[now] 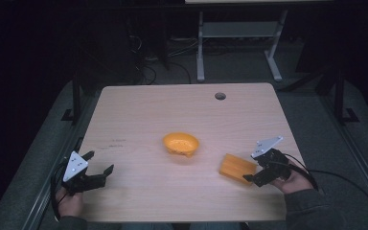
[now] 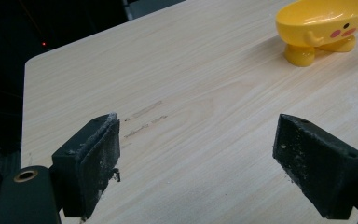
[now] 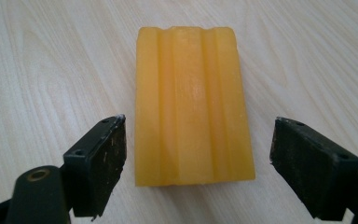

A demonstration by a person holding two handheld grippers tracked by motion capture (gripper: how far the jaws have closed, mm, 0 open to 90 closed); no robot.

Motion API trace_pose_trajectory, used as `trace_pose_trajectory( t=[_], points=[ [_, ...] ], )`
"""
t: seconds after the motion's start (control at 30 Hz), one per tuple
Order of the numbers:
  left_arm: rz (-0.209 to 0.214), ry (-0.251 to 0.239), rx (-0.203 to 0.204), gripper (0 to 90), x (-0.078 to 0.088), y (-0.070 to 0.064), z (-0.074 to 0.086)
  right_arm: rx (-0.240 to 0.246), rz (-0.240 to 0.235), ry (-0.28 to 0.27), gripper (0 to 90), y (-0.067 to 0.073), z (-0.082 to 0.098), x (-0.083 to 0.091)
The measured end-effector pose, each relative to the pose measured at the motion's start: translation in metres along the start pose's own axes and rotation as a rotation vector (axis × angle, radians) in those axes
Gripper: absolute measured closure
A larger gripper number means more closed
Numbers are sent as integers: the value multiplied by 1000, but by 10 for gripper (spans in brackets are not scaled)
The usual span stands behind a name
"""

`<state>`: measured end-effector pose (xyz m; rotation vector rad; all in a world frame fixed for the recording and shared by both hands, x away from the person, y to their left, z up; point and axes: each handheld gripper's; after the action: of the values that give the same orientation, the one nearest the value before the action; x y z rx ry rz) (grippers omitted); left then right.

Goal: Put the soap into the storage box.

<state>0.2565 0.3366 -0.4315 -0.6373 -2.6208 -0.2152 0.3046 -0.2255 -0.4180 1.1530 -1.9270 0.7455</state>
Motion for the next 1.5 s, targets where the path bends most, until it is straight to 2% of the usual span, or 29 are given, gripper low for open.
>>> trace_pose_trajectory(
  t=[0.3, 0.33, 0.7, 1.3, 1.5],
  points=[
    [3, 0, -2, 139, 0, 0, 0, 15, -12, 21, 179, 0, -8, -11],
    [3, 1, -3, 139, 0, 0, 0, 28, -15, 30, 178, -2, -10, -15],
    [9, -1, -4, 139, -1, -1, 0, 19, -42, 61, 170, -4, -16, -28],
    [11, 1, -2, 139, -1, -1, 0, 38, -66, 123, 169, -6, -23, -49],
    [10, 0, -3, 139, -1, -1, 0, 49, -57, 141, 188, -5, -23, -52]
  ],
)
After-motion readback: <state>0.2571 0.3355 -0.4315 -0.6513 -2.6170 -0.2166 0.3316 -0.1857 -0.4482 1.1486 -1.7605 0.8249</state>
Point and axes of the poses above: each handheld gripper's, and its own axes: x roughly backward along the jaws, z roughly out of its underside, y roughly to its left, and after that the axes turned 7 degrees about x, right-handed
